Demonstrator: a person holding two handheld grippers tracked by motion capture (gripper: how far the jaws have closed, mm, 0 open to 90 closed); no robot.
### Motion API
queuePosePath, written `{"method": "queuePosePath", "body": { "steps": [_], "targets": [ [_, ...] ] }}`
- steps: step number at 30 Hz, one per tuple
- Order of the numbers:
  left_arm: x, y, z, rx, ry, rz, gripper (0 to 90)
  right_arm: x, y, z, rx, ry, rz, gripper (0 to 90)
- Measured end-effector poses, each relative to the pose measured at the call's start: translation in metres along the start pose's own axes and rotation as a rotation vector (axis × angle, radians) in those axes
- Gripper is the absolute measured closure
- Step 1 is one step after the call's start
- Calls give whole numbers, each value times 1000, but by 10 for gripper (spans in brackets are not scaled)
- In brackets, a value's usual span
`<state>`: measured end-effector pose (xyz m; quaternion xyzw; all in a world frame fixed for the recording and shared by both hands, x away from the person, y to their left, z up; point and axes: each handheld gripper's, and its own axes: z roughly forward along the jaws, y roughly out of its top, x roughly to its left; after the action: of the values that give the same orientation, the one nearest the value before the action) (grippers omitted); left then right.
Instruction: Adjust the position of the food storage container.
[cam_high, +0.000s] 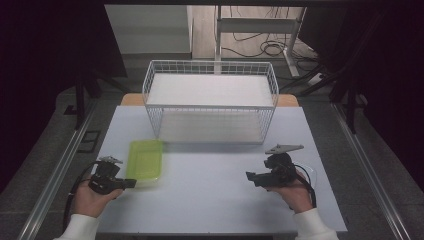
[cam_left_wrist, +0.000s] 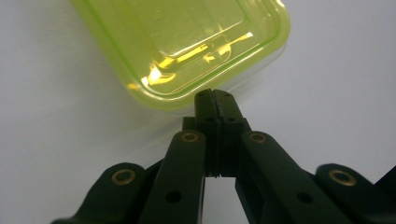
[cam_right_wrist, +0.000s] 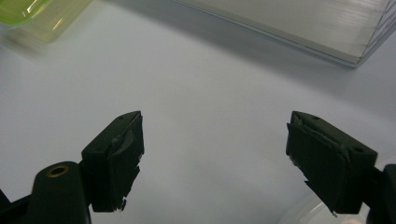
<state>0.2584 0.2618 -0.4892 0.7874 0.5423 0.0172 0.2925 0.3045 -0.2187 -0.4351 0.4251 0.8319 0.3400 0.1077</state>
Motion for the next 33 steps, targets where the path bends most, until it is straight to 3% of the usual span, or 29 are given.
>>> {"method": "queuePosePath", "body": {
  "steps": [6, 10, 12, 18, 27, 33],
  "targets": [
    [4, -1, -7, -12, 22, -21, 898, 0, -1, -1, -1, 0, -4, 191],
    [17, -3, -16, -41, 54, -58, 898, -1, -1, 0, 4, -5, 0, 190],
    [27, -5, -20, -49, 91, -80, 898, -2, -2, 1, 7, -7, -3, 190],
    [39, -6, -16, -35, 128, -115, 898, -1, -2, 2, 11, -6, 2, 191],
    [35, 7, 0, -5, 116, -88, 899, -1, -2, 2, 13, -7, 2, 190],
    [23, 8, 4, 8, 86, -55, 898, -3, -3, 0, 11, -12, 9, 190]
  ]
}}
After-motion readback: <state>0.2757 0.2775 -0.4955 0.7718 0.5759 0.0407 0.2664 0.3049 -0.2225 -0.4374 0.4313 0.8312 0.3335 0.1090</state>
